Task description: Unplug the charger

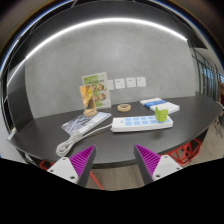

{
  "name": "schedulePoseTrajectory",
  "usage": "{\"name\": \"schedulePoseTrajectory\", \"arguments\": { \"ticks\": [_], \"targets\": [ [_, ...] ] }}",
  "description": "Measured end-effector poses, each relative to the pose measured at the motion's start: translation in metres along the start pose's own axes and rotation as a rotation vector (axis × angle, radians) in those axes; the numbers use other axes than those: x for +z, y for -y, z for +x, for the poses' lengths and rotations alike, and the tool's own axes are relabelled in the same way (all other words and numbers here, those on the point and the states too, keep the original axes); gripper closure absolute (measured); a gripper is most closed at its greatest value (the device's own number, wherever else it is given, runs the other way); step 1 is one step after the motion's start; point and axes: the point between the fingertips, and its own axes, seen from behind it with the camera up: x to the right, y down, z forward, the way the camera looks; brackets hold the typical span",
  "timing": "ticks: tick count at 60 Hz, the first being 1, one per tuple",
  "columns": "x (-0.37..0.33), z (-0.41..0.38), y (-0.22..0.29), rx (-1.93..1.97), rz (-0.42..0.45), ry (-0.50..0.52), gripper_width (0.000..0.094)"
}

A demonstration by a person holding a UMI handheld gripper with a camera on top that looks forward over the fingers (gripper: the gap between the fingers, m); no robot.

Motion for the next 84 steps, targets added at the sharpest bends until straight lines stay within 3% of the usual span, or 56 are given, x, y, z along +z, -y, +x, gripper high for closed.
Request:
{"name": "schedulePoseTrajectory", "arguments": {
  "ticks": [24,33,40,55,62,65,70,74,76,78,84],
  "targets": [
    [0.063,0.124,0.006,0.03,-0.019,-0.245,0.0158],
    [0.096,0.194,0.029,0.015,0.021,-0.3,0.0159],
    [0.132,0.233,0.052,-0.013,0.059,-0.277,0.0159],
    [0.208,0.241,0.094,-0.053,0.136,-0.107,0.0166],
    [0.23,0.24,0.095,-0.109,0.148,-0.084,0.0229],
    [0.238,0.243,0.092,-0.124,0.145,-0.093,0.0416],
    [0.238,0.244,0.093,-0.06,0.143,-0.083,0.0455],
    [0.235,0.246,0.091,-0.021,0.136,-0.09,0.054],
    [0.235,0.246,0.09,-0.039,0.136,-0.094,0.0519],
    [0.236,0.245,0.09,-0.073,0.137,-0.1,0.059],
    [0.234,0.244,0.097,-0.079,0.129,-0.116,0.0604]
  ]
}}
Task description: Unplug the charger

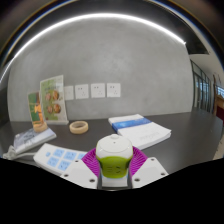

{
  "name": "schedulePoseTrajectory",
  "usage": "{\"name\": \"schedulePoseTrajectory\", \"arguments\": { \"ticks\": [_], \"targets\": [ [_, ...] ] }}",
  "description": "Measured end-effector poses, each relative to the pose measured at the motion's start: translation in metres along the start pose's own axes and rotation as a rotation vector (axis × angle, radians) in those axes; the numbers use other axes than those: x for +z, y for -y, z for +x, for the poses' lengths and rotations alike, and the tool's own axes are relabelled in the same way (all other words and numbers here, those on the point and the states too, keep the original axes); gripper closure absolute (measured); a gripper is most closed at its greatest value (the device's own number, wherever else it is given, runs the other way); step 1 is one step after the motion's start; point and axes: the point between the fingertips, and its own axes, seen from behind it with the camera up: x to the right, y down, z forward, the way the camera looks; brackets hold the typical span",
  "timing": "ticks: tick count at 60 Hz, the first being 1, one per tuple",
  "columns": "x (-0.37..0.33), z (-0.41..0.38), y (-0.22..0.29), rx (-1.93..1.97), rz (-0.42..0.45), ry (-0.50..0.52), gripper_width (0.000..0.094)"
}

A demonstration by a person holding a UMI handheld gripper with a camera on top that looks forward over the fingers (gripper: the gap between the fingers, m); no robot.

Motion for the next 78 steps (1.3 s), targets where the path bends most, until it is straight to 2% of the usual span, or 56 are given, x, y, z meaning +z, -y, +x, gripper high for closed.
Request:
{"name": "schedulePoseTrajectory", "arguments": {
  "ticks": [2,4,7,10,14,18,22,32,44,51,58,63,68,73,78],
  "targets": [
    [-0.01,0.001,0.025,0.028,0.052,0.001,0.0604],
    [-0.025,0.004,0.068,0.036,0.152,-0.017,0.0604],
    [-0.05,0.018,0.13,-0.038,0.274,-0.092,0.0607],
    [-0.072,0.034,0.179,-0.054,0.345,-0.141,0.0607],
    [-0.086,0.036,0.207,-0.021,0.381,-0.149,0.0608],
    [-0.086,0.047,0.205,-0.065,0.357,-0.193,0.0607],
    [-0.077,0.06,0.187,-0.104,0.293,-0.242,0.0591],
    [-0.02,0.078,0.103,-0.143,0.069,-0.206,0.0556],
    [0.066,0.109,0.032,-0.115,-0.152,-0.091,0.053],
    [0.104,0.122,0.014,-0.125,-0.226,-0.023,0.0509],
    [0.126,0.125,-0.005,-0.115,-0.31,0.045,0.0445],
    [0.138,0.123,0.005,-0.109,-0.263,0.079,0.0402],
    [0.146,0.128,0.011,-0.106,-0.231,0.067,0.0283],
    [0.145,0.127,0.011,-0.081,-0.234,0.071,0.0212],
    [0.135,0.126,0.015,-0.058,-0.231,0.077,0.0076]
  ]
}}
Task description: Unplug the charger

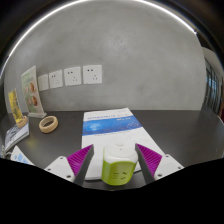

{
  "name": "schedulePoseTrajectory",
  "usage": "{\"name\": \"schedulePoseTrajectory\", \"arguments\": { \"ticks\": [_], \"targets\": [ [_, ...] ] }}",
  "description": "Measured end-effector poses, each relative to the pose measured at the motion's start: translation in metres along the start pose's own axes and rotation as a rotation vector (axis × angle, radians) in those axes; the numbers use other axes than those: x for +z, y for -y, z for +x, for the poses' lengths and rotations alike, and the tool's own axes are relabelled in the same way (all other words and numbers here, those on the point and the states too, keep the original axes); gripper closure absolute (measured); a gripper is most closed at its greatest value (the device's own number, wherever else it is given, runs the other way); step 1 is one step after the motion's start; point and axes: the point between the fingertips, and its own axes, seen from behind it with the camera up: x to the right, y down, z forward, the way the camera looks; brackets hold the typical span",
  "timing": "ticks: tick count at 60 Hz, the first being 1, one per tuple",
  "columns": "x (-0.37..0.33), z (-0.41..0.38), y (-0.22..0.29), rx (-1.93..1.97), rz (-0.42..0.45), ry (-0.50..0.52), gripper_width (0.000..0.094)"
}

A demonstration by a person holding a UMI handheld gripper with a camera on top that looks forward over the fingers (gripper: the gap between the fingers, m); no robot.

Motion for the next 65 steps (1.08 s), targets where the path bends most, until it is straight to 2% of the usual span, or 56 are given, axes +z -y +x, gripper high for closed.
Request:
{"name": "schedulePoseTrajectory", "arguments": {
  "ticks": [7,13,17,25,33,43,51,65],
  "targets": [
    [-0.015,0.007,0.001,0.008,0.019,-0.056,0.0087],
    [-0.04,0.01,0.01,0.014,0.101,-0.111,0.0085],
    [-0.058,0.012,0.004,0.029,0.108,-0.157,0.0087],
    [-0.116,0.003,0.001,0.028,0.165,-0.219,0.0089],
    [-0.175,-0.005,-0.014,0.048,0.172,-0.268,0.0087],
    [-0.238,-0.025,-0.034,0.047,0.164,-0.263,0.009],
    [-0.275,-0.036,-0.04,0.006,0.187,-0.212,0.0089],
    [-0.308,0.003,-0.058,-0.056,0.216,-0.112,0.0094]
  ]
}}
